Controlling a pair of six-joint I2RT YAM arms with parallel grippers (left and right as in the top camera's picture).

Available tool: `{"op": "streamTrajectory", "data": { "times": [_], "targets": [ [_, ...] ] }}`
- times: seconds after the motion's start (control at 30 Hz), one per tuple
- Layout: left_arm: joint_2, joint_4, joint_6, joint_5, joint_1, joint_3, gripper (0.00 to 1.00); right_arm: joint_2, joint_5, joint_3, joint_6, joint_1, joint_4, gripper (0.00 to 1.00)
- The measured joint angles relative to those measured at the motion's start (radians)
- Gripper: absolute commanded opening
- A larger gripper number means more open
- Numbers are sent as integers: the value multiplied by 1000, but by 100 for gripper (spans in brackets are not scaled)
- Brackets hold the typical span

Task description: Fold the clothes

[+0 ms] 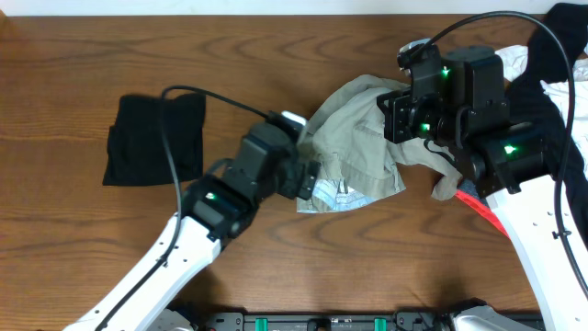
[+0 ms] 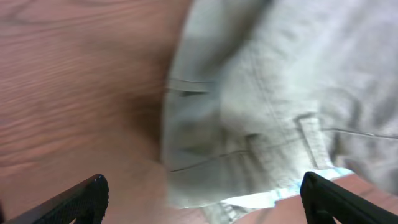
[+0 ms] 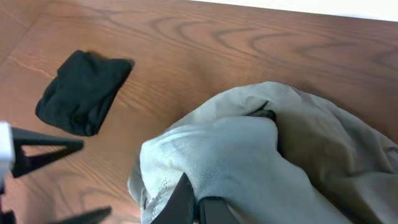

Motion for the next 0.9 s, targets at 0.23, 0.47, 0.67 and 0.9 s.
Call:
{"op": "streamTrajectory", "data": {
  "times": [0.23,0.47,0.67,0.9],
  "targets": [
    [14,67,7,-10,-146,0,98,21,6,0,10,0,22,1],
    [-11,70,-13,-10,-230,0,98,117,27,0,23,0,40,1],
    [-21,81,-33,-12,-254,0,98,157,-37,-2,68,0,79,1],
    [-20,124,-63,-14,-257,0,98,156,-161,-2,122,0,117,1]
  ]
}}
